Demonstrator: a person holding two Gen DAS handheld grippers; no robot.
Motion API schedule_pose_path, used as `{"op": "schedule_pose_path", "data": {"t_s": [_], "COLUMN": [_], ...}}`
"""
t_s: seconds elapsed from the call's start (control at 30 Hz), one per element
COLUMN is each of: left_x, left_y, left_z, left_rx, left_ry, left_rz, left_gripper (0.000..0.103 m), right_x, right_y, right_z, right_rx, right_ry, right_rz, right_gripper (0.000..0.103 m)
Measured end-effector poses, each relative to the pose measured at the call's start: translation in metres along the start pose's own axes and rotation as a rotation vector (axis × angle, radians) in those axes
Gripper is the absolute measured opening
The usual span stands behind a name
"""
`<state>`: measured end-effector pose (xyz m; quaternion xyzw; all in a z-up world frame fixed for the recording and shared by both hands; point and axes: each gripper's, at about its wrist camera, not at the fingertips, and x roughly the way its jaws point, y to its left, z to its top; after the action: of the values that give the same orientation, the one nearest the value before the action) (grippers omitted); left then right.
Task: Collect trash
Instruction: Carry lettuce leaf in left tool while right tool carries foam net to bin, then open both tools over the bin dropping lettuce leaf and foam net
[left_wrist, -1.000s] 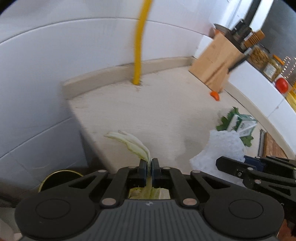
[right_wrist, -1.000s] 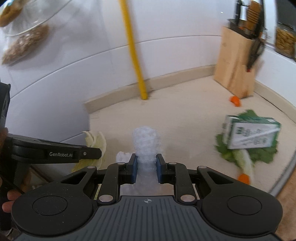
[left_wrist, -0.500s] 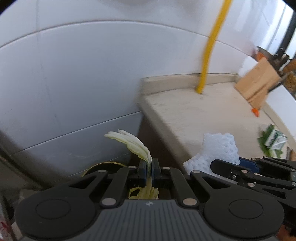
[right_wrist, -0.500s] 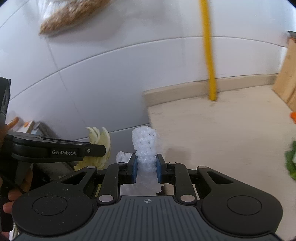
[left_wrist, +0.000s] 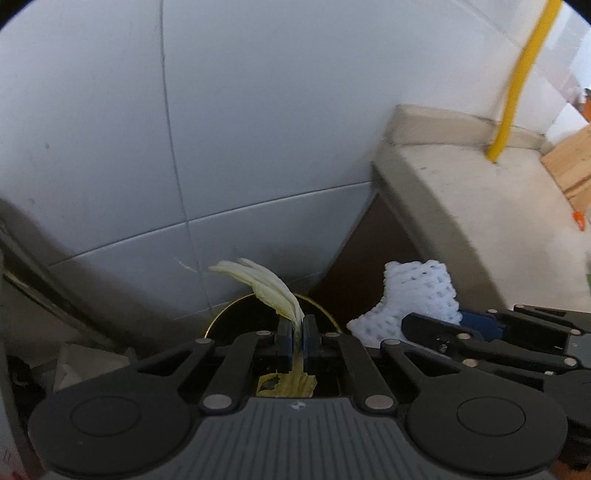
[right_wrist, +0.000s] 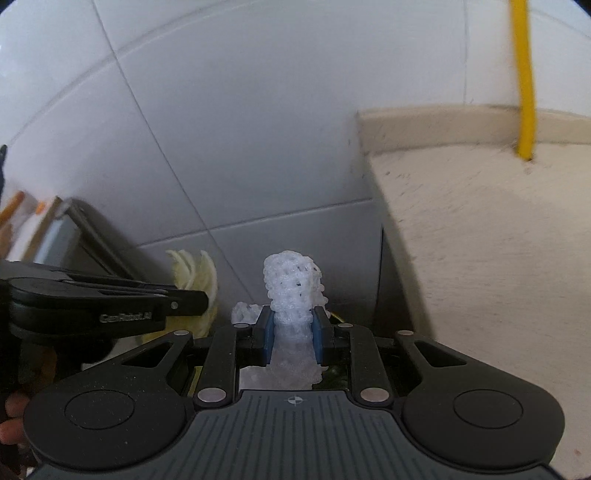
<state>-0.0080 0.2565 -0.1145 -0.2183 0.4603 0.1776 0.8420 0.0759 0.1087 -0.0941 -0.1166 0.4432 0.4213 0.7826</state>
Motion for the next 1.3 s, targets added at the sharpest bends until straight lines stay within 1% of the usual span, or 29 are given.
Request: {"op": "schedule_pose_path", "data": {"t_s": [0.07, 0.1, 0.2, 0.3, 0.4, 0.53, 0.63, 0.7, 0.8, 0.9, 0.93, 0.97, 1.13, 1.3], "left_x": [0.013, 0.018, 0.033, 0.044, 0.051, 0.053, 0.054, 0.054, 0.053, 0.054, 0.053, 0.052, 0.053, 0.051], "left_y": [0.004, 0.006, 0.01, 0.016, 0.021, 0.029, 0.032, 0.034, 0.035, 0.033, 0.034, 0.035, 0.035, 0.035], "left_z": [0.002, 0.002, 0.0, -0.001, -0.001, 0.002, 0.005, 0.006, 0.005, 0.006, 0.006, 0.006, 0.007, 0.008], "left_rx": [0.005, 0.001, -0.006, -0.014, -0.031, -0.073, -0.105, -0.115, -0.118, -0.11, -0.112, -0.115, -0.105, -0.094], "left_ry": [0.032, 0.045, 0.077, 0.101, 0.121, 0.122, 0.111, 0.112, 0.116, 0.116, 0.116, 0.116, 0.116, 0.108], "left_rz": [-0.002, 0.003, 0.012, 0.017, 0.021, 0.023, 0.024, 0.026, 0.016, 0.018, 0.016, 0.015, 0.008, 0.007], "left_gripper": [0.002, 0.002, 0.002, 0.003, 0.007, 0.007, 0.008, 0.008, 0.008, 0.008, 0.008, 0.008, 0.008, 0.008], "right_x": [0.015, 0.022, 0.042, 0.058, 0.072, 0.088, 0.098, 0.106, 0.112, 0.116, 0.117, 0.123, 0.119, 0.101], "right_y": [0.001, 0.002, 0.006, 0.007, 0.007, 0.008, 0.007, 0.007, 0.008, 0.006, 0.006, 0.006, 0.005, 0.007], "right_z": [0.002, 0.002, 0.001, 0.001, -0.002, -0.004, -0.003, -0.005, -0.006, -0.006, -0.006, -0.006, -0.005, -0.002], "right_rx": [0.002, 0.003, -0.001, -0.004, 0.001, 0.011, 0.012, 0.008, 0.018, 0.029, 0.029, 0.028, 0.05, 0.051], "right_ry": [0.026, 0.036, 0.068, 0.098, 0.121, 0.145, 0.161, 0.175, 0.188, 0.194, 0.195, 0.195, 0.187, 0.161], "right_rz": [0.004, 0.007, 0.0, -0.011, -0.007, -0.01, -0.012, -0.015, -0.019, -0.02, -0.024, -0.027, -0.036, -0.042], "right_gripper": [0.029, 0.033, 0.036, 0.04, 0.041, 0.042, 0.048, 0.049, 0.052, 0.058, 0.062, 0.062, 0.062, 0.062]}}
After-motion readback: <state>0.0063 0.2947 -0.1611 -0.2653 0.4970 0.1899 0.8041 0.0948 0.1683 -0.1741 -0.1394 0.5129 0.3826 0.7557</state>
